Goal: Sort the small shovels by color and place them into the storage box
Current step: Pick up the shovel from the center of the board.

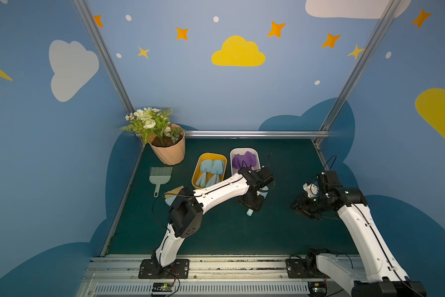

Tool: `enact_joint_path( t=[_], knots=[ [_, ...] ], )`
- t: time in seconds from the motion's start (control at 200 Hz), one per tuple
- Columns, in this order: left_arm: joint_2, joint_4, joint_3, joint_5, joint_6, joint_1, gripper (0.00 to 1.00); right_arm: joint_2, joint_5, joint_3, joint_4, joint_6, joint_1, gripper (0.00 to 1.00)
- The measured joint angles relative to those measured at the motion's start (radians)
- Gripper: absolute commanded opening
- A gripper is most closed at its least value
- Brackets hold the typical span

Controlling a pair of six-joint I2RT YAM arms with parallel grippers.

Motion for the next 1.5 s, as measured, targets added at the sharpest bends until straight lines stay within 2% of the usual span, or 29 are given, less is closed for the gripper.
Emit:
enact_joint_path(
  t=[0.235,0.591,0.901,1.502],
  knots=[
    [0.095,-0.016,0.076,-0.015,0.025,0.001,0.66,0.0,0.008,-0.011,-0.002,-0.004,-0.001,0.4],
    [0.189,-0.082,0.172,-0.061,0.079,0.001,0.65,0.008,0.019,-0.012,-0.002,-0.016,-0.006,0.4],
    [0.24,-0.105,0.189,-0.066,0.108,0.004,0.62,0.014,0.023,-0.018,-0.002,-0.019,-0.009,0.4],
    [0.296,-0.112,0.21,-0.027,0.12,0.005,0.49,0.036,0.021,-0.02,-0.002,-0.038,-0.013,0.4]
  ],
)
